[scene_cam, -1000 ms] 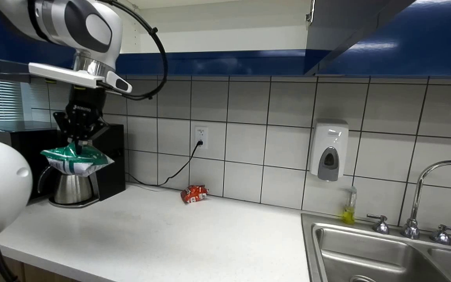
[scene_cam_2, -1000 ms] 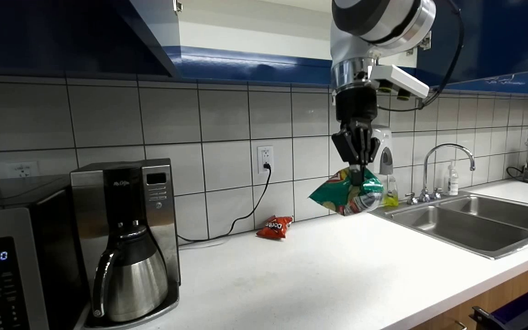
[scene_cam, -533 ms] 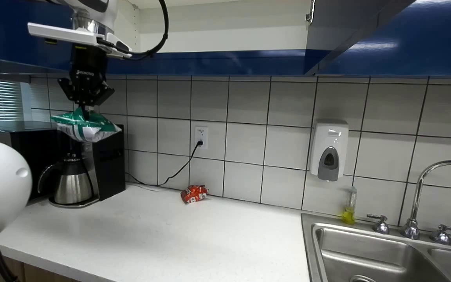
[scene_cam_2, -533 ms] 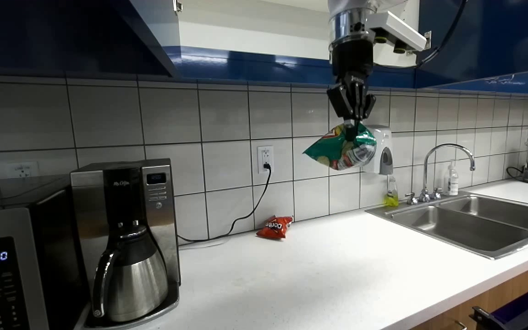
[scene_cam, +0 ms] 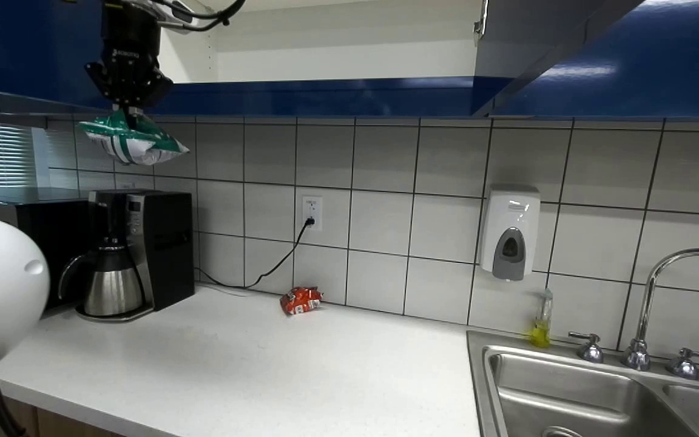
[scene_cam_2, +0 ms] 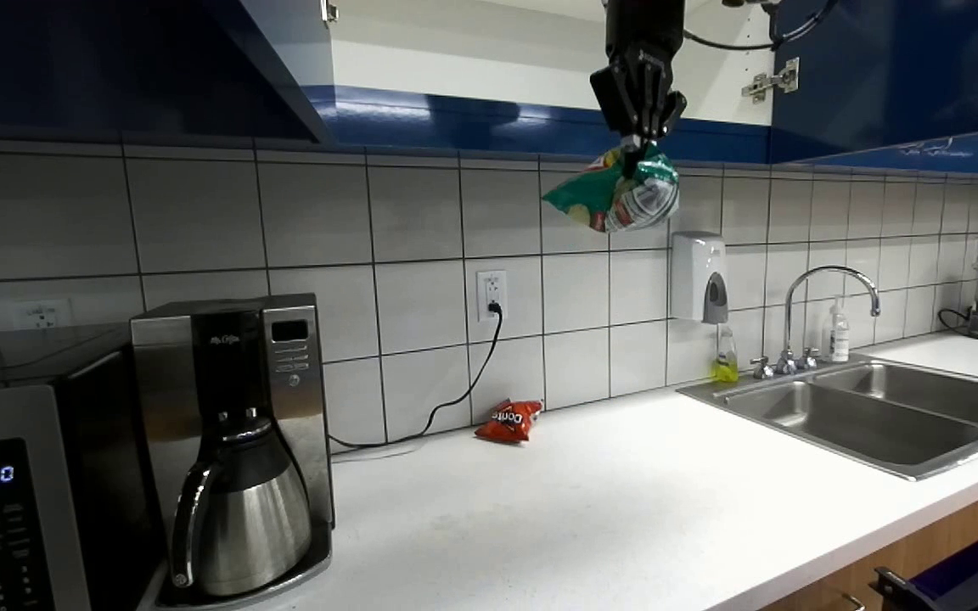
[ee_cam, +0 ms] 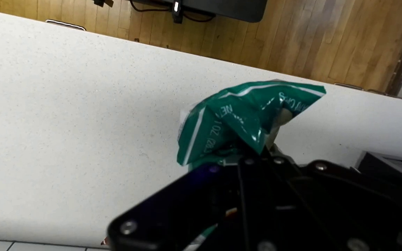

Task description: Put the green packet in the open upper cabinet.

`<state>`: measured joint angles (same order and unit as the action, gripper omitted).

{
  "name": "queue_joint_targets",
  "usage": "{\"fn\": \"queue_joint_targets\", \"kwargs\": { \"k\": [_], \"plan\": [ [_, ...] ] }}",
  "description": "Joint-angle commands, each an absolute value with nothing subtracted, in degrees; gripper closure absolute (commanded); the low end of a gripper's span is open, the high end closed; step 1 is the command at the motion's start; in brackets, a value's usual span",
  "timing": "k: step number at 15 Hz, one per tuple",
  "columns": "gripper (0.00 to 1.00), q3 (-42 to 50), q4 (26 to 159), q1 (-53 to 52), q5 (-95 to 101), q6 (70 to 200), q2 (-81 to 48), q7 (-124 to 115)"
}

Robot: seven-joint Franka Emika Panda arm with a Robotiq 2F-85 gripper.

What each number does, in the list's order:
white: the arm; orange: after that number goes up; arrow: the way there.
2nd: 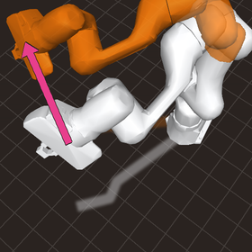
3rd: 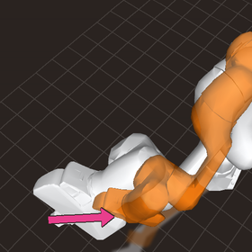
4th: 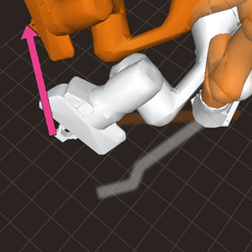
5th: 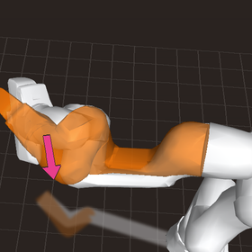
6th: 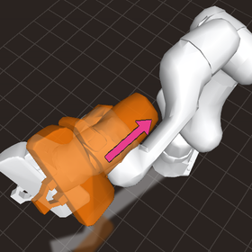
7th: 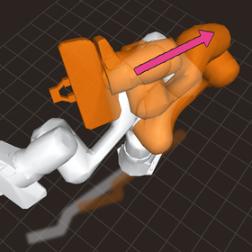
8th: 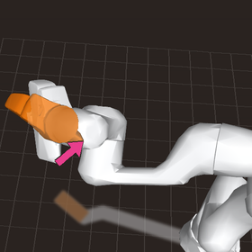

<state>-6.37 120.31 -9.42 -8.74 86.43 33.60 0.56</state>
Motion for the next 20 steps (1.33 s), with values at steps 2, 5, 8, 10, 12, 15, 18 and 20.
{"fn": "queue_joint_targets", "kwargs": {
  "k": [2,5,8,10,12,15,18,20],
  "plan": [
    [1.0,-8.9,110.6,-8.3,-7.9,79.9,31.1,-4.3],
    [1.0,-10.2,106.0,-8.0,-7.3,77.4,30.5,-6.7],
    [1.0,-11.0,102.4,-7.8,-6.6,75.7,30.0,-8.4],
    [1.0,-11.3,100.3,-7.5,-5.4,74.9,29.5,-9.4],
    [1.0,-11.4,98.2,-7.0,-3.8,74.7,28.8,-10.0],
    [1.0,-11.6,95.0,-6.6,-0.8,74.4,27.1,-9.8],
    [1.0,-11.8,91.6,-6.6,1.6,74.4,25.1,-9.5],
    [1.0,-11.9,89.6,-6.7,3.2,74.8,23.8,-9.2]
  ]
}}
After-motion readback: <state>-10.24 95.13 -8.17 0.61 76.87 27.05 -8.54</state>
